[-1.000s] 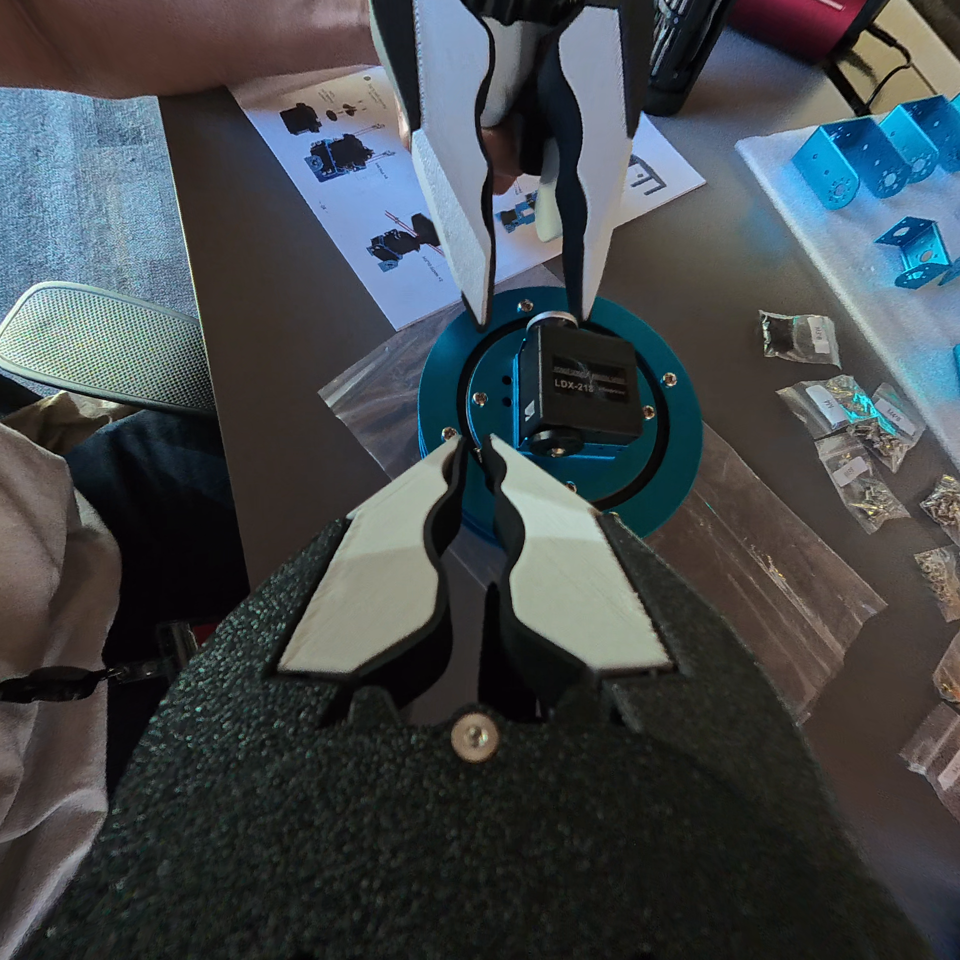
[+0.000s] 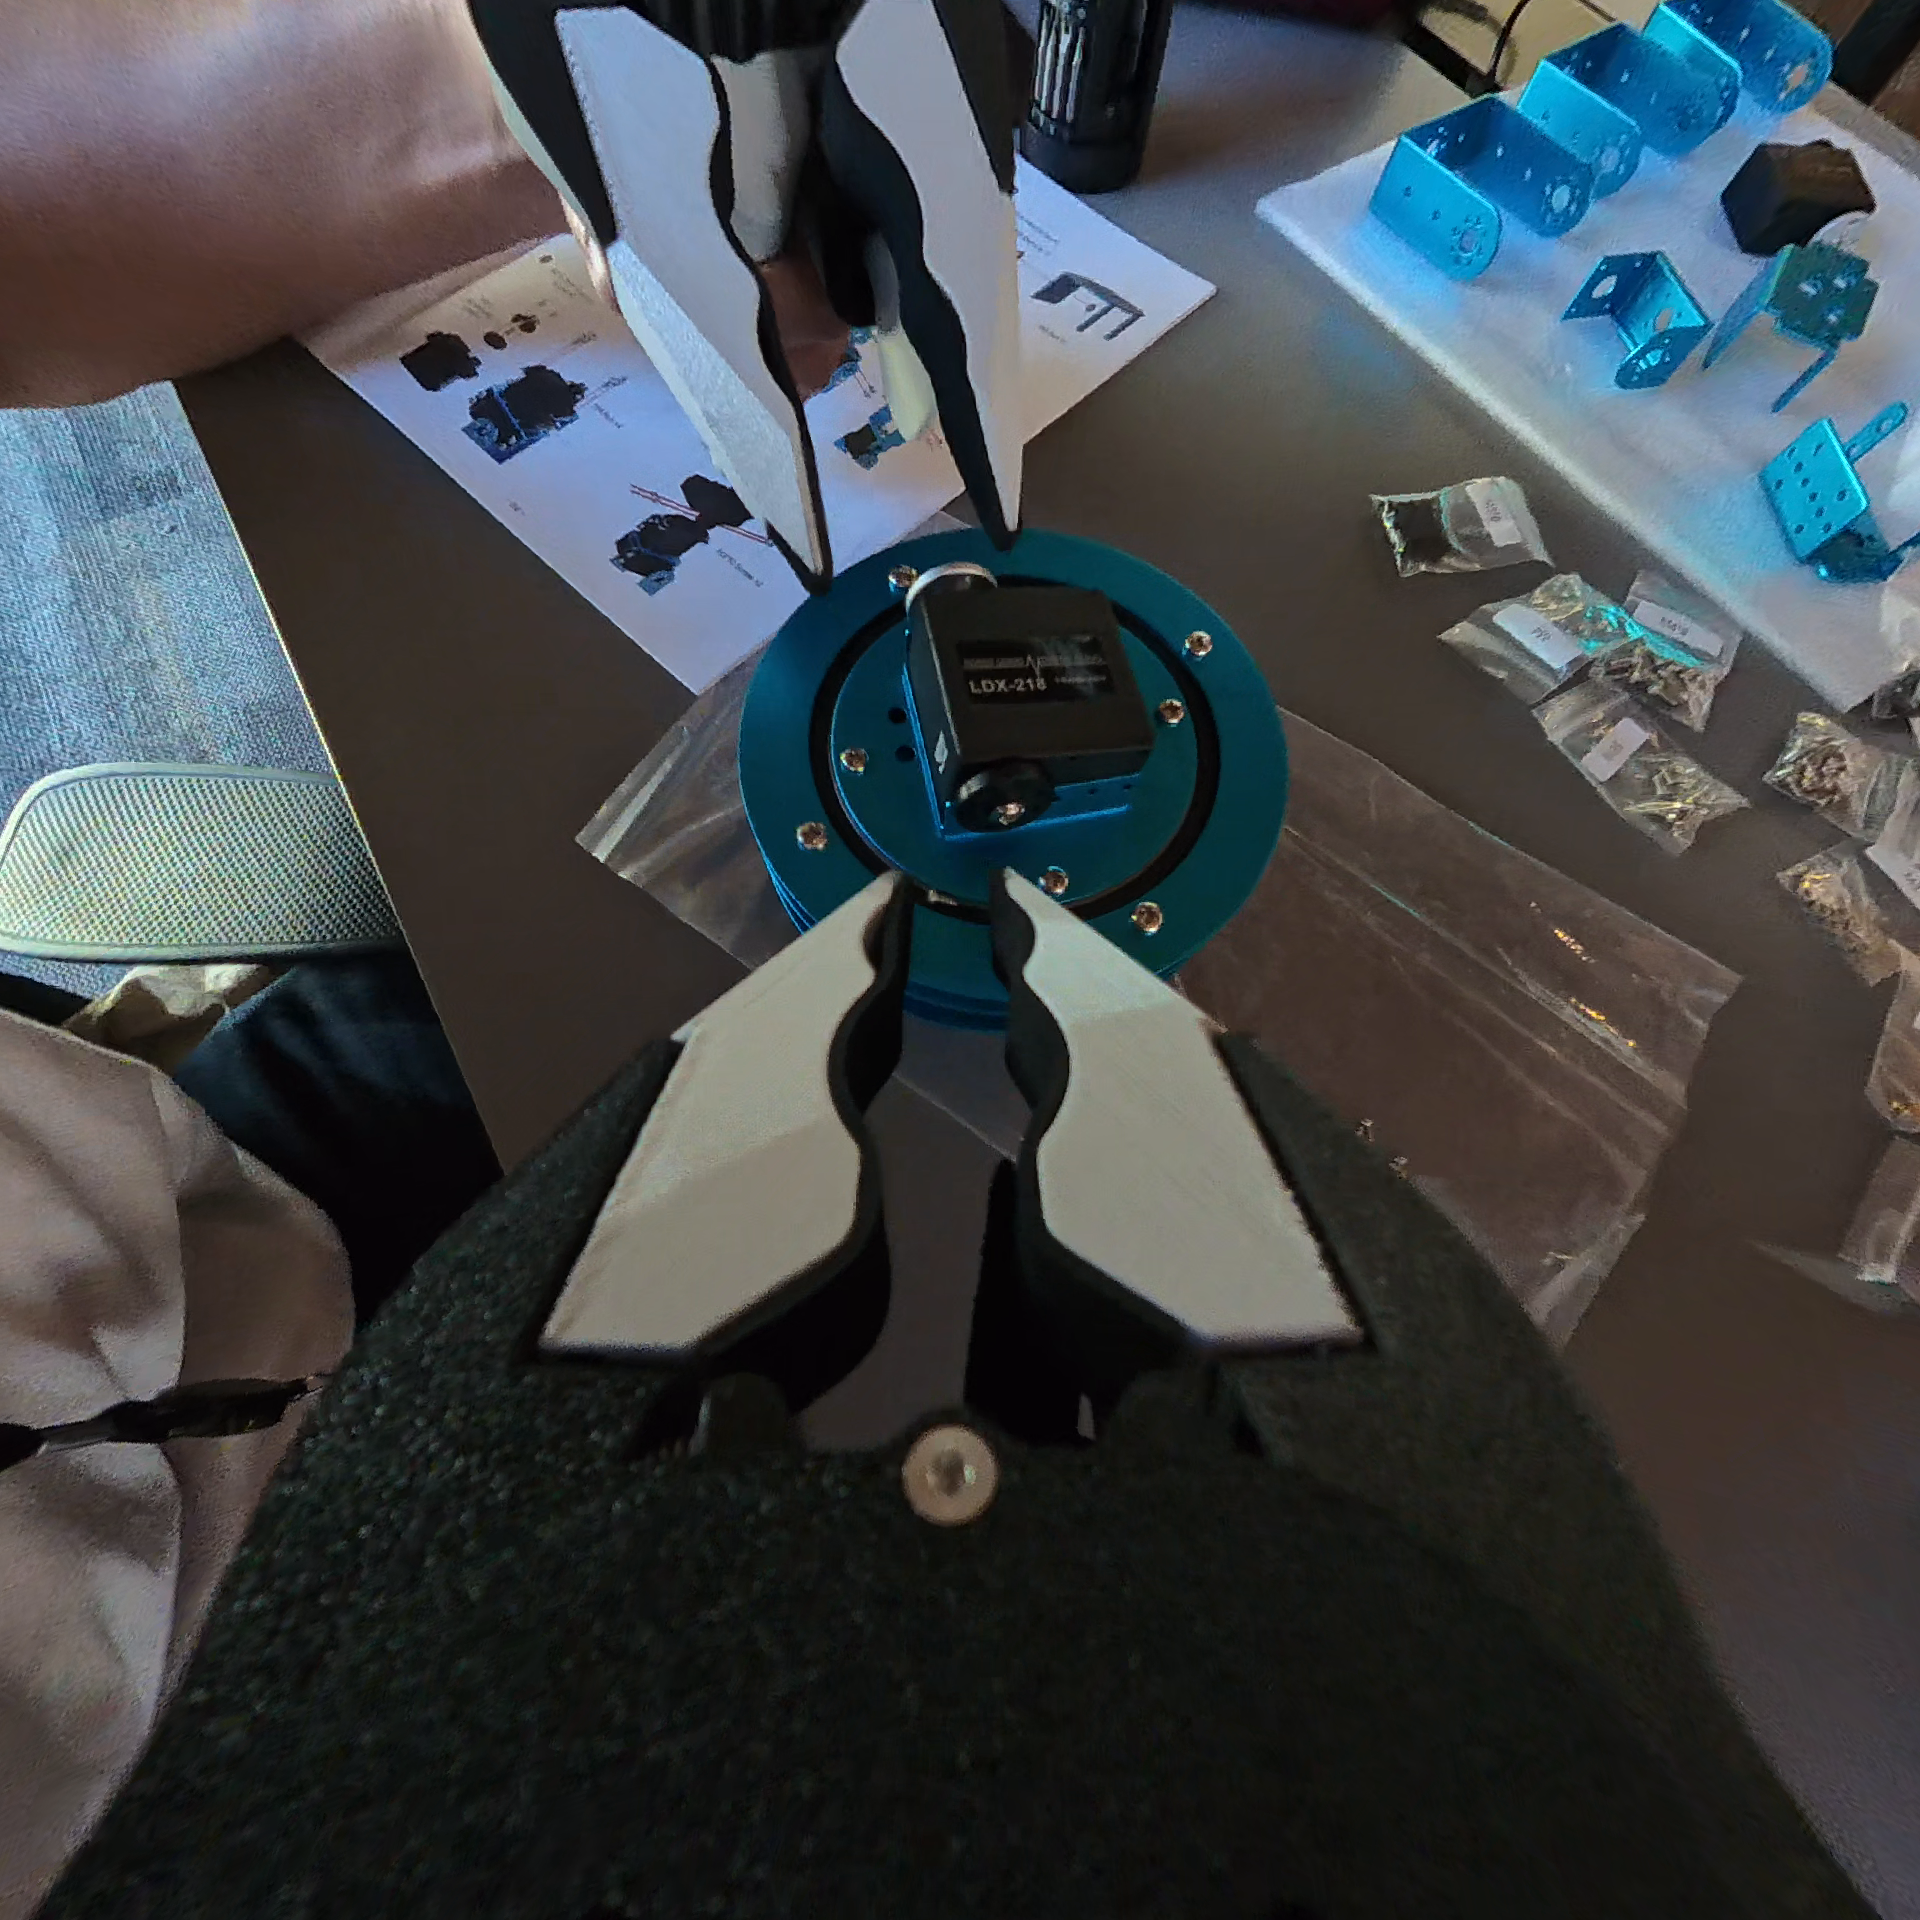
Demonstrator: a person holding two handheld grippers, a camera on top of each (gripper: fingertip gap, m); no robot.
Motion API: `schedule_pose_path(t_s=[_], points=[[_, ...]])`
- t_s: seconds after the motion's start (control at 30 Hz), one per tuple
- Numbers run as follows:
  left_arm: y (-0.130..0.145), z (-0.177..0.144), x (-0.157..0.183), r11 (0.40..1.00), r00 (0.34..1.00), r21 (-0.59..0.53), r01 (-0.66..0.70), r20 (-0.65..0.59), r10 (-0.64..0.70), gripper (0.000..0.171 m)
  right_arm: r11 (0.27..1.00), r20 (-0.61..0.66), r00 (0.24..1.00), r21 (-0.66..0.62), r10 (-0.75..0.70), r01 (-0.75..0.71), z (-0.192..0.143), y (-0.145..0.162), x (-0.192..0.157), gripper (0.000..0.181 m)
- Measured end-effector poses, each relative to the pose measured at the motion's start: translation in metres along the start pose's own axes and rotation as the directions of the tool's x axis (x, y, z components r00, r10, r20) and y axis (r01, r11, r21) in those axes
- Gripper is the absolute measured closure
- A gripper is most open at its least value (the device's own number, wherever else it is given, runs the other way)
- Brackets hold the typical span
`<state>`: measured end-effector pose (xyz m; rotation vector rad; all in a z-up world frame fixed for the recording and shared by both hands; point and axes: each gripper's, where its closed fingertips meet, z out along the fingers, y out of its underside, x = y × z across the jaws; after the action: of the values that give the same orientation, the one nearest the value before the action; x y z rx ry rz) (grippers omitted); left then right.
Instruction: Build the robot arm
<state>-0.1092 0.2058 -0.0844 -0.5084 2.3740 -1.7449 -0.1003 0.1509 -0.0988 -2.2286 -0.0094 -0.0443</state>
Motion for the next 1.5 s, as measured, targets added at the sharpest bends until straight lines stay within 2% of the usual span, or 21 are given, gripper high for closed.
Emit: schedule_pose_path(t_s=[0.23,0.33,0.5,0.83,1.0,1.27,1.5], points=[[0.002,-0.001,-0.003,0.998,0.998,0.034,0.06,-0.025,-0.059,0.137,0.999,-0.102,0.995,-0.047,0.007,-0.012,0.006,0.004,-0.005,0.173],[0.003,-0.001,-0.004,0.997,0.997,0.038,0.071,-0.029,-0.07,0.137,0.998,-0.115,0.993,-0.054,0.027,-0.034,0.006,0.005,-0.007,0.178],[0.002,-0.001,-0.004,0.997,0.997,0.038,0.068,-0.026,-0.067,0.137,0.995,-0.151,0.988,-0.09,0.032,-0.046,0.006,0.004,0.0,0.176],[0.004,0.001,-0.002,0.997,0.997,0.025,0.066,-0.031,-0.066,0.137,0.991,-0.118,0.989,-0.091,0.091,-0.102,0.007,0.006,0.001,0.173],[0.005,0.001,-0.002,0.998,0.997,0.022,0.065,-0.031,-0.064,0.137,0.989,-0.102,0.986,-0.062,0.13,-0.137,-0.002,0.002,0.003,0.168],[0.006,0.001,-0.002,0.997,0.997,0.019,0.068,-0.031,-0.068,0.137,0.988,-0.093,0.99,-0.1,0.107,-0.116,0.008,0.005,0.0,0.167],[0.008,0.001,-0.001,0.997,0.997,0.015,0.071,-0.036,-0.071,0.137,0.991,-0.131,0.99,-0.115,0.05,-0.065,0.008,0.007,0.002,0.173]])
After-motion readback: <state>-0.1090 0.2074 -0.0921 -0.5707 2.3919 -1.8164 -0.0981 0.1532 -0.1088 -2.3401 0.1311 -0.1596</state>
